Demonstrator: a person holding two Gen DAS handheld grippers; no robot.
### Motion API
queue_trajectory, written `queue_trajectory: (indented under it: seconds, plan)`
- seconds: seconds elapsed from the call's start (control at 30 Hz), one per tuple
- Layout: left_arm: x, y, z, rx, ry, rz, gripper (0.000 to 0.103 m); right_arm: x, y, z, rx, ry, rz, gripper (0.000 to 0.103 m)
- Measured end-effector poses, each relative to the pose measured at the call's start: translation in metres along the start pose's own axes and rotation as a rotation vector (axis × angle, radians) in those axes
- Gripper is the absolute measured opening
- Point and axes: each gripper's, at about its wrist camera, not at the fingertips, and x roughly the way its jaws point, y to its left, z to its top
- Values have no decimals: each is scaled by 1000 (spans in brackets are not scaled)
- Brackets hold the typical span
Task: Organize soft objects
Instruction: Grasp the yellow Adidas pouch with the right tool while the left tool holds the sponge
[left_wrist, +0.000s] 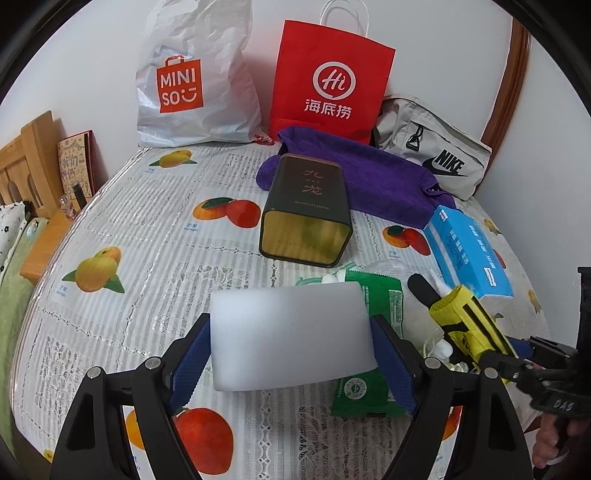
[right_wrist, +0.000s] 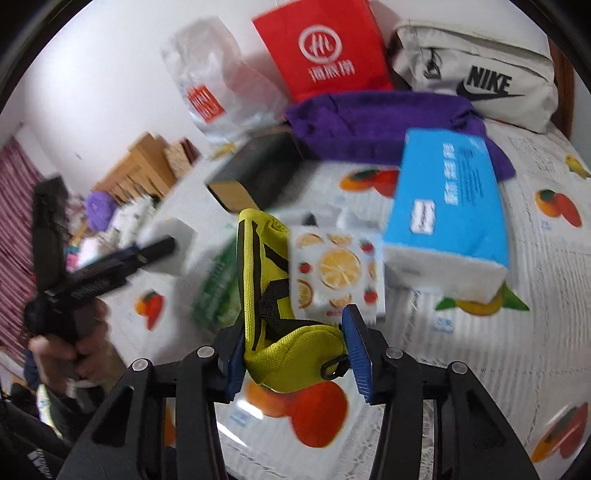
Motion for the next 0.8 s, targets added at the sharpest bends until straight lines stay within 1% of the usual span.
queue_trajectory:
  seconds: [0.1, 0.17, 0.23, 0.27, 0.3, 0.37, 0.47, 0.53, 0.6, 0.67, 0.73, 0.77, 0.8]
  plan:
    - [2, 2, -2, -2, 10, 8, 83, 12, 0, -3, 6, 44, -19, 55]
    - [3, 2, -3, -6, 16, 9, 83, 16, 3, -5, -14, 55, -42, 55]
    - [3, 2, -4, -4, 18, 13, 83, 11, 6, -7, -31, 19, -38, 49]
    - [3, 2, -4, -5, 19, 18, 83, 6, 7, -7, -26, 10, -5, 48]
    - [3, 2, -4, -5, 21, 18, 83, -2, 8, -5, -10, -5, 63, 48]
    - [4, 2, -3, -8, 22, 17, 83, -15, 10, -4, 11, -41, 154, 48]
    - [5, 0, -3, -9, 25, 13, 83, -25, 5, -1, 48, -71, 190, 48]
    - [4, -1, -4, -3, 25, 14, 83, -29, -4, 1, 99, -90, 217, 48]
    - [4, -2, -4, -1, 26, 13, 83, -31, -13, 3, 135, -106, 214, 48]
    - [5, -2, -4, 0, 27, 11, 83, -34, -26, 1, 180, -111, 185, 48]
    - [5, -3, -4, 0, 28, 12, 83, -33, -40, -2, 238, -104, 194, 48]
    - [6, -3, -4, 0, 30, 11, 83, -31, -45, -4, 259, -94, 183, 48]
    - [7, -4, -4, 2, 33, 10, 83, -29, -50, -7, 274, -85, 153, 48]
